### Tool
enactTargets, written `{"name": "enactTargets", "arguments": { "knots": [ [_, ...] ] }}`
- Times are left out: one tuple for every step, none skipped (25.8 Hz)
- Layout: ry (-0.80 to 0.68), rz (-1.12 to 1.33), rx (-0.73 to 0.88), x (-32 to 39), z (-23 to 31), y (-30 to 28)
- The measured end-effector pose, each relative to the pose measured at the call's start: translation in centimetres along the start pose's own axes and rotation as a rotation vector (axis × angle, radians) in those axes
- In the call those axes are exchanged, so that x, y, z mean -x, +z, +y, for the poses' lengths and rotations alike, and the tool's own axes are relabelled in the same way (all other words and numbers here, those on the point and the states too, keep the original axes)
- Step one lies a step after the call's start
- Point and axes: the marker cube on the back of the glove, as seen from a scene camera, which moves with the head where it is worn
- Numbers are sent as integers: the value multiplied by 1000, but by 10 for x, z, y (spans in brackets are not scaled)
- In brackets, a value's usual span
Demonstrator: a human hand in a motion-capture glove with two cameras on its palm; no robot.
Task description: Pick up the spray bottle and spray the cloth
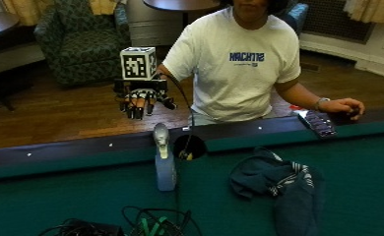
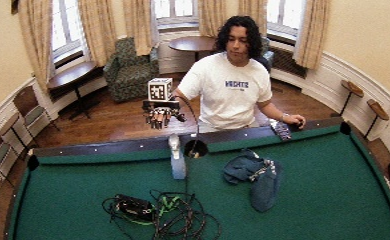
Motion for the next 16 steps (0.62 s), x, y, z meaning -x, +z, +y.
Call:
{"name": "enactTargets", "arguments": {
  "knots": [
    [5, -31, 4, 1, 0, 4],
    [12, -69, 10, 2, -1, 9],
    [21, -115, 18, 4, -1, 15],
    [30, -168, 25, 5, -2, 21],
    [42, -228, 30, 7, -2, 28],
    [53, -292, 33, 8, -2, 36],
    [66, -357, 33, 9, -2, 43],
    [80, -422, 30, 11, -3, 51],
    [94, -483, 25, 12, -4, 59],
    [110, -541, 18, 13, -5, 67],
    [127, -594, 9, 14, -6, 74],
    [143, -644, 1, 15, -7, 80],
    [158, -689, -7, 16, -8, 86],
    [170, -729, -14, 17, -9, 92],
    [180, -761, -19, 19, -10, 96],
    [188, -788, -23, 20, -12, 100]
  ]
}}
